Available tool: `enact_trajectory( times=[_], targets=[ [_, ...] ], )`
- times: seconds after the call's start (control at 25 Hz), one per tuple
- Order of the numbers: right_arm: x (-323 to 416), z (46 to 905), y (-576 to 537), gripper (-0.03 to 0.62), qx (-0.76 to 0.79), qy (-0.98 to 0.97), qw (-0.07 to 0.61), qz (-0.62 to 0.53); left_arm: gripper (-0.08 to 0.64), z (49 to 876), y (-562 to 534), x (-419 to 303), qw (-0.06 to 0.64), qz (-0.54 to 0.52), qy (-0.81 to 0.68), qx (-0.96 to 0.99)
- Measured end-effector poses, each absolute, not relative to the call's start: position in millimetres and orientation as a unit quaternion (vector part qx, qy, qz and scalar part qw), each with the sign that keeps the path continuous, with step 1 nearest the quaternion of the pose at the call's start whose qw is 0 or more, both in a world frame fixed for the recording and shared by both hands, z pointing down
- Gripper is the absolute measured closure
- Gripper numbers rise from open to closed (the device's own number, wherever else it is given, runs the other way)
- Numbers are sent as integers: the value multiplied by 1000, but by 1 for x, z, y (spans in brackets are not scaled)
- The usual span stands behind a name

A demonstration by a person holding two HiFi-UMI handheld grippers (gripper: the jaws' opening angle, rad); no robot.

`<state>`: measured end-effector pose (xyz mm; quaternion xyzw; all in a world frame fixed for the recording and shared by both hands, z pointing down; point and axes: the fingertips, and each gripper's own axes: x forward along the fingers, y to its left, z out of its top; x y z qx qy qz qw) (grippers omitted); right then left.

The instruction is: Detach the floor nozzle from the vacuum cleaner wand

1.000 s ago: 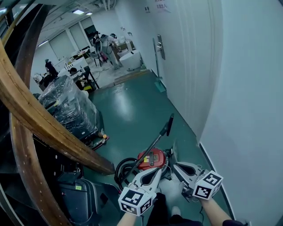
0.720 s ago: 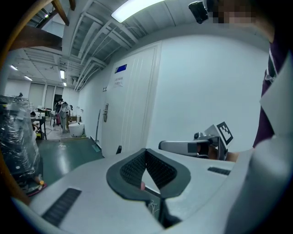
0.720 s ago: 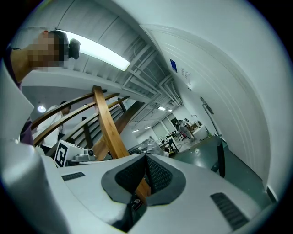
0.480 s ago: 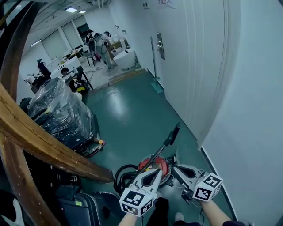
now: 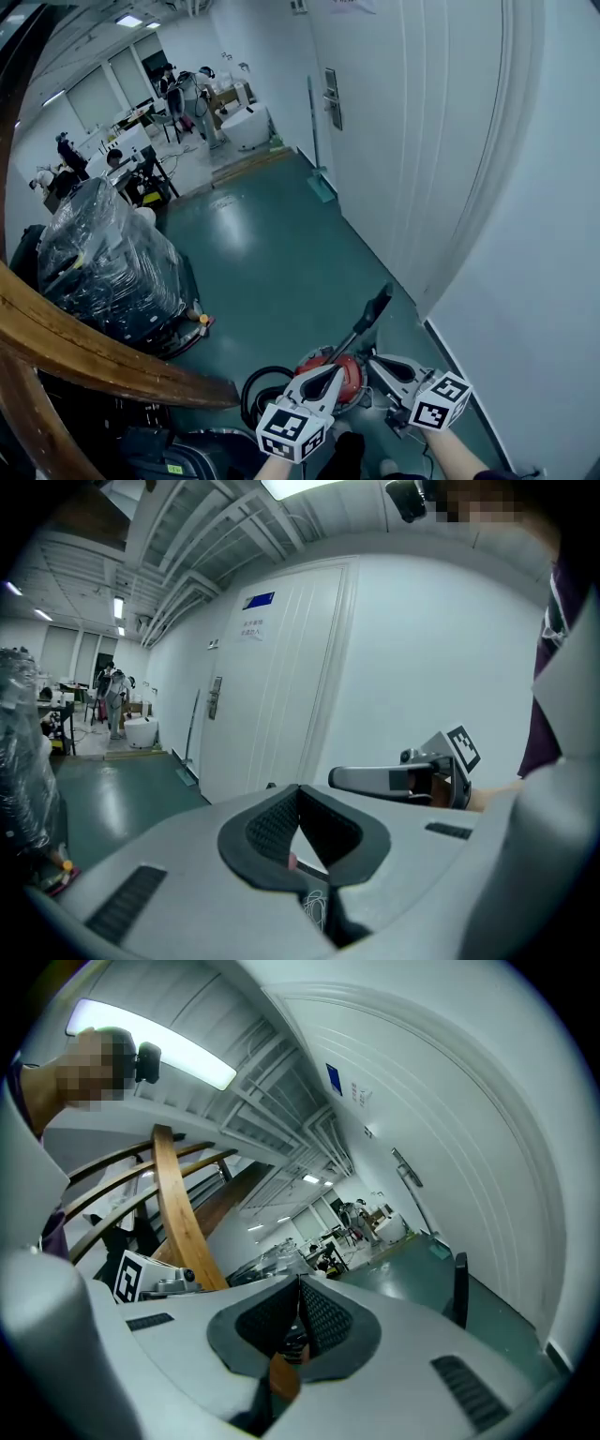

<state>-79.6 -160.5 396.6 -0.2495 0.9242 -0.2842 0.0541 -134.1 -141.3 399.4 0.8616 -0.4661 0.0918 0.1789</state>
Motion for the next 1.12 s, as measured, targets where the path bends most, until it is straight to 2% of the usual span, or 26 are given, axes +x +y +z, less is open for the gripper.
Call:
enact_trajectory(
  times=[0.48,1.12],
  targets=[
    [-88,403,-191,574,-313,904,47,-289,554,412,-172,-153,208,80,-418,881],
    [-86,439,-225,574,-321,896,44,-305,554,449,-203,-150,222,78,-412,880]
  ],
)
